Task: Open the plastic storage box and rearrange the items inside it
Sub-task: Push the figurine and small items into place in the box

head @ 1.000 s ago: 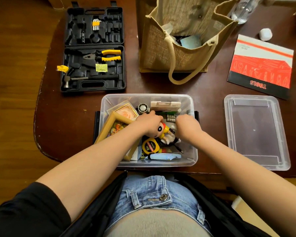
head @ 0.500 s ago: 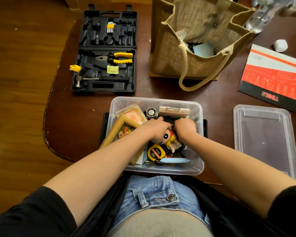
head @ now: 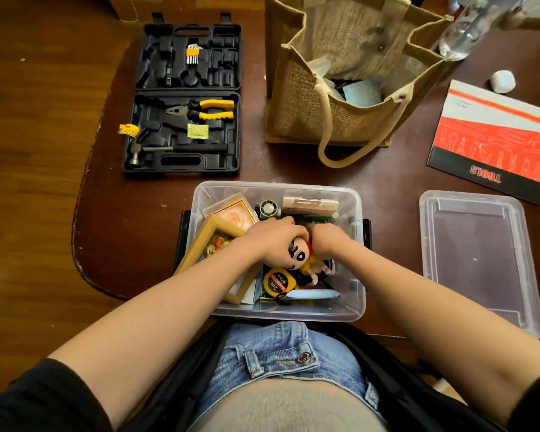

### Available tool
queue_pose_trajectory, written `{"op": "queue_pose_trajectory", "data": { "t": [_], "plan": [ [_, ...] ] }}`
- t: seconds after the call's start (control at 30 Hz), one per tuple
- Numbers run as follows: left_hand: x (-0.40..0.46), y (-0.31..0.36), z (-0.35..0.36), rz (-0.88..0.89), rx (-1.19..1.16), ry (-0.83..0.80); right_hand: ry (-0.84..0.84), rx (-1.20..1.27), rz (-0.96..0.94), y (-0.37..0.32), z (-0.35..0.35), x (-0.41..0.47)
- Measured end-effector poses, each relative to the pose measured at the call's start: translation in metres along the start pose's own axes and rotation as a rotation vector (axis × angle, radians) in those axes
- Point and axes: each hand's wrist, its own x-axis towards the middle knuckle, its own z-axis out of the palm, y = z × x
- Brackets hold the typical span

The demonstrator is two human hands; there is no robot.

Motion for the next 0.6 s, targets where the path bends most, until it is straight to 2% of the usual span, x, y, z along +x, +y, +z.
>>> {"op": "queue_pose_trajectory", "data": {
  "t": [0.2, 0.3, 0.43, 0.53, 0.6],
  "plan": [
    [-0.004, -0.001, 0.001, 0.012, 0.001, 0.037, -0.092, -0.037, 0.014, -0.003, -0.007, 0.000],
    [-0.006, -0.002, -0.003, 0.032, -0.070, 0.049, -0.093, -0.005, -0.002, -0.001, -0.007, -0.002],
    [-0.012, -0.004, -0.007, 0.060, -0.212, 0.108, 0.096, 0.270, 0.055, 0.004, -0.006, -0.009],
    [-0.021, -0.004, -0.006, 0.069, -0.312, 0.267, 0.207, 0.492, 0.073, 0.007, -0.005, -0.011],
    [-0.029, -0.004, -0.008, 0.043, -0.424, 0.421, 0.196, 0.856, 0.101, 0.008, -0.003, -0.013]
  ]
}}
